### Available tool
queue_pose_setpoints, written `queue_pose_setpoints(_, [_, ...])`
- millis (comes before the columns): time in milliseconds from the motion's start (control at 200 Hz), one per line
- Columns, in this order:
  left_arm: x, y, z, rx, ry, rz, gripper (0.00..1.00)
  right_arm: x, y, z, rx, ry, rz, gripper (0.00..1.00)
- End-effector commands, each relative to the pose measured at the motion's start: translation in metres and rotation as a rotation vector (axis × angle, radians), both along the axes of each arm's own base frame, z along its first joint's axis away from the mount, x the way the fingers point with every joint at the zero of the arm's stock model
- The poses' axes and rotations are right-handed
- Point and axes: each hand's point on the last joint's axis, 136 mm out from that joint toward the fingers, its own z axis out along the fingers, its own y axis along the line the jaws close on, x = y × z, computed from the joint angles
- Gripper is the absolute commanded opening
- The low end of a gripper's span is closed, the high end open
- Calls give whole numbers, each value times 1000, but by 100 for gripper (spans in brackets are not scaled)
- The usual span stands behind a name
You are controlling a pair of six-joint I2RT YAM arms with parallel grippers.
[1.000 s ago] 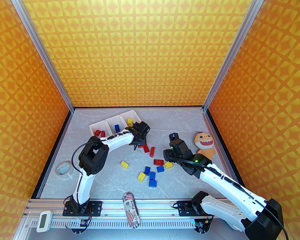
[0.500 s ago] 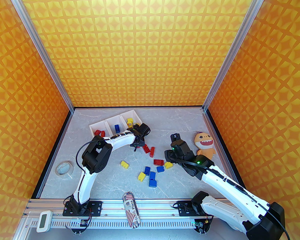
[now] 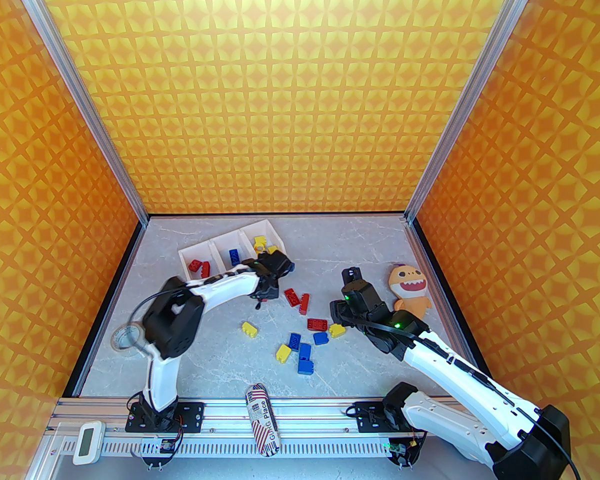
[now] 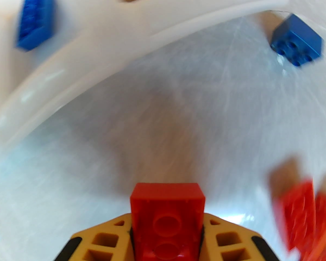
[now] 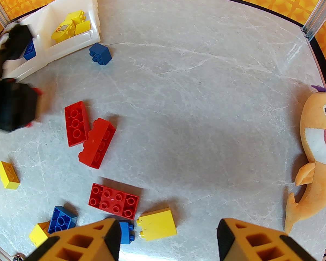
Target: Sort the legos into containers by color
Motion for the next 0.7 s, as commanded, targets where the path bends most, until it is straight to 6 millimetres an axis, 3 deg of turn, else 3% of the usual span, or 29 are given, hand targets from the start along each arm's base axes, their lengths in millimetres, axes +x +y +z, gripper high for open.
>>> queue_pose_setpoints(0, [-11,29,27,40,-20,-20,31,-1,-8,-2,-12,-4,-29,63])
queue_pose_setpoints(75, [-15,44,38,34,-35,-11,31,0,-6,-3,-3,-5,-28,63])
queue_pose_setpoints(110, [-9,64,43,27,-45,40,31,0,-5,-4,0,-4,-26,63])
queue_pose_setpoints(325, [7,129,62,7,-97,180,33,-1,-5,-4,2,-2,-21,62])
queue_pose_setpoints(510, [32,152,57,2,-78,196,34,-3,-8,-2,-5,-5,-24,62])
queue_pose_setpoints(695, [60,170,39,-13,-50,229,33,-7,-15,4,-25,-21,-35,63])
